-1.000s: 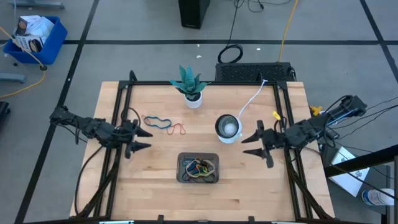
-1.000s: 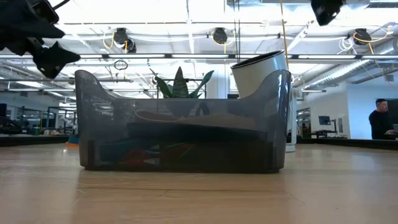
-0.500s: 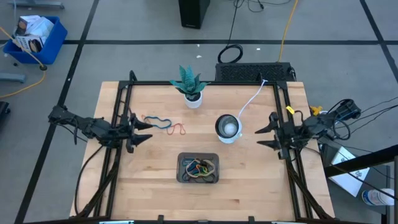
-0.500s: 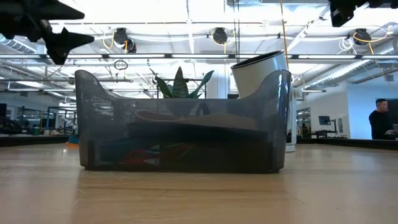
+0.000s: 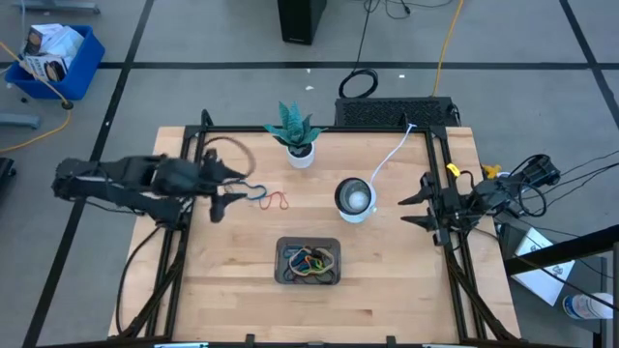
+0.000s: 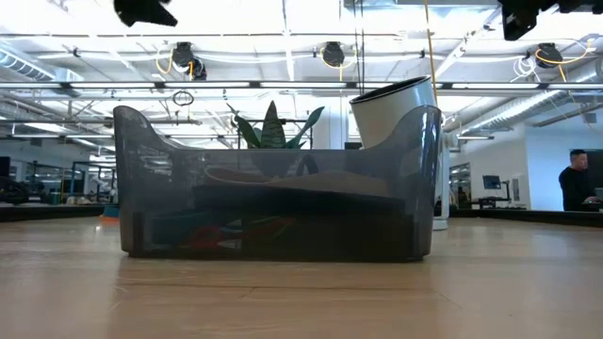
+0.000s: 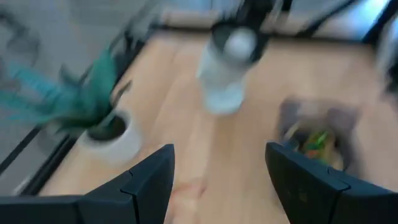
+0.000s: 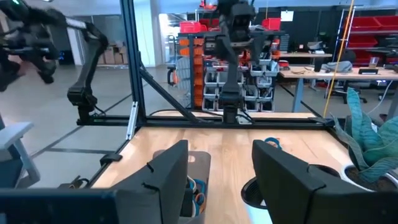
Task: Pick and place rubber bands into bin
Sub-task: Put the blue rubber band into the gray bin
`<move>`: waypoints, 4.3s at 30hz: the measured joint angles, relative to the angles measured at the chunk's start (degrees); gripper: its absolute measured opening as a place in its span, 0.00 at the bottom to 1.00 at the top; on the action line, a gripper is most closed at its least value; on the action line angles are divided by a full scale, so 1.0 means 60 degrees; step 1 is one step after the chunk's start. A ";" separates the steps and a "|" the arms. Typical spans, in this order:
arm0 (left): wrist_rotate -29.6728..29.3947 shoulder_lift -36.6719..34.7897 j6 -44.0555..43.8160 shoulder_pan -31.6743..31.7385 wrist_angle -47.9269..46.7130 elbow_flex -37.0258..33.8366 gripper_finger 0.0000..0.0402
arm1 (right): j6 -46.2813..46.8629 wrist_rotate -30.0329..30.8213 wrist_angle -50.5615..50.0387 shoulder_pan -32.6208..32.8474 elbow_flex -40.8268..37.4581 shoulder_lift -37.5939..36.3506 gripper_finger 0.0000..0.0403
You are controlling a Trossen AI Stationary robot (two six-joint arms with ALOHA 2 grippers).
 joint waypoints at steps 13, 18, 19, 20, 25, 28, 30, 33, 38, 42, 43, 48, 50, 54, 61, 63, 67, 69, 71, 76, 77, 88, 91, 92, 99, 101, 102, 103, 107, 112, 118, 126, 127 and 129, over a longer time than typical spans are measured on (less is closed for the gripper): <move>0.2174 0.5036 0.2130 0.2502 -0.4889 0.3325 0.64 | -0.0066 -0.0007 -0.0029 0.0000 0.0000 0.0000 0.43; 0.1445 0.6115 0.2849 0.3236 -0.5011 0.2729 0.64 | -0.0066 -0.0011 -0.0076 0.0000 0.0004 0.0000 0.43; 0.1561 0.6246 0.2924 0.3385 -0.5008 0.2580 0.64 | -0.0069 -0.0011 -0.0082 0.0000 0.0004 0.0000 0.43; 0.1696 0.6354 0.2990 0.3517 -0.4957 0.2412 0.64 | -0.0069 -0.0011 -0.0105 0.0000 0.0004 0.0000 0.44; 0.2001 0.6562 0.3584 0.3976 -0.3981 0.1247 0.64 | -0.0004 -0.0018 -0.0482 0.0000 0.0004 0.0000 0.44; 0.2151 0.6543 0.3572 0.4261 -0.2993 0.0521 0.64 | 0.0127 -0.0018 -0.0813 0.0000 0.0004 0.0001 0.43; 0.2248 0.6551 0.3596 0.4377 -0.2537 0.0076 0.64 | 0.0160 -0.0015 -0.0885 0.0000 0.0004 0.0004 0.43; 0.2289 0.6543 0.3843 0.4492 -0.1978 -0.0505 0.64 | 0.0151 -0.0015 -0.0854 0.0000 0.0007 0.0000 0.43; 0.2360 0.6547 0.3900 0.4561 -0.0711 -0.1334 0.61 | 0.0149 0.0004 -0.0860 0.0000 0.0007 0.0004 0.44; 0.2360 0.6590 0.3907 0.4575 0.0040 -0.1694 0.52 | 0.0156 0.0017 -0.0860 0.0000 0.0007 0.0004 0.44; 0.2412 0.6663 0.3902 0.4572 0.0061 -0.1710 0.49 | 0.0181 0.0018 -0.0856 0.0000 0.0007 0.0001 0.44; 0.2909 0.7125 0.3823 0.4573 0.0064 -0.1717 0.35 | 0.0254 0.0029 -0.0855 -0.0004 0.0007 0.0004 0.43; 0.2913 0.7386 0.3826 0.4568 0.0102 -0.1681 0.31 | 0.0288 0.0029 -0.0856 -0.0004 0.0007 0.0004 0.43; 0.2948 0.7856 0.3836 0.4563 0.0072 -0.1633 0.24 | 0.0308 0.0029 -0.0852 -0.0004 0.0007 0.0002 0.44; 0.3146 0.7617 0.4119 0.4561 0.0160 -0.1680 0.03 | 0.0217 0.0033 -0.0858 -0.0004 0.0007 0.0004 0.44; 0.3143 0.7380 0.4055 0.4561 0.0216 -0.1691 0.03 | 0.0172 0.0033 -0.0857 -0.0004 0.0007 0.0004 0.43; 0.3204 0.6846 0.3201 0.4574 0.0276 -0.1735 0.01 | 0.0023 0.0036 -0.0864 -0.0004 0.0007 0.0004 0.43; 0.3520 0.6357 0.2832 0.4575 0.0278 -0.1719 0.01 | -0.0013 0.0036 -0.0854 -0.0004 0.0007 0.0002 0.43; 0.3927 0.5836 0.2587 0.4553 0.0271 -0.1718 0.01 | -0.0030 0.0036 -0.0860 -0.0004 0.0007 0.0004 0.44; 0.4631 0.3996 0.1940 0.4553 0.0406 -0.1713 0.01 | -0.0018 0.0036 -0.0855 -0.0004 0.0007 0.0004 0.44; 0.4820 0.3583 0.1816 0.4551 0.0520 -0.1713 0.01 | -0.0018 0.0033 -0.0852 -0.0004 0.0007 0.0004 0.44; 0.6268 -0.0351 0.0165 0.4495 0.5001 -0.1691 0.01 | -0.0237 0.0036 -0.0643 -0.0004 0.0007 0.0000 0.43; 0.6582 -0.0835 0.0003 0.4336 0.6317 -0.1691 0.01 | -0.0314 0.0062 -0.0527 -0.0004 0.0007 0.0000 0.44; 0.6782 -0.0907 -0.0198 0.4271 0.6733 -0.1687 0.01 | -0.0314 0.0135 -0.0513 -0.0004 0.0007 0.0001 0.44; 0.7288 -0.0396 -0.0753 0.3568 0.7558 -0.1227 0.01 | -0.0178 0.1098 -0.0484 -0.0007 0.0007 0.0004 0.43; 0.7241 0.0068 -0.0618 0.3321 0.6726 -0.0636 0.01 | -0.0157 0.1212 -0.0484 -0.0007 0.0007 0.0004 0.43; 0.7203 0.0351 -0.0416 0.3171 0.6200 -0.0244 0.01 | -0.0081 0.1251 -0.0484 -0.0007 0.0007 0.0004 0.43; 0.7188 0.0656 -0.0146 0.3007 0.5644 0.0199 0.01 | -0.0008 0.1273 -0.0484 -0.0007 0.0007 0.0001 0.43; 0.6703 0.2042 0.1111 0.2206 0.3456 0.2069 0.01 | 0.0153 0.1271 -0.0484 -0.0007 0.0007 0.0004 0.44; 0.5932 0.3978 0.2104 0.1275 0.1421 0.4048 0.01 | 0.0251 0.1269 -0.0487 -0.0007 0.0007 0.0004 0.44; 0.5236 0.5984 0.2410 0.0498 -0.0523 0.5392 0.01 | 0.0255 0.1264 -0.0580 -0.0007 0.0007 0.0004 0.43; 0.5238 0.7675 0.2395 -0.0104 -0.0652 0.5514 0.01 | 0.0494 0.1260 -0.0561 -0.0007 -0.0257 0.0025 0.44; 0.5299 0.7827 0.2362 -0.0175 -0.0662 0.5514 0.01 | 0.0675 0.1268 -0.0564 -0.0007 -0.0358 0.0029 0.44; 0.5529 0.8134 0.2335 -0.0288 -0.0570 0.5514 0.01 | 0.1022 0.1271 -0.0565 -0.0007 -0.0586 0.0025 0.44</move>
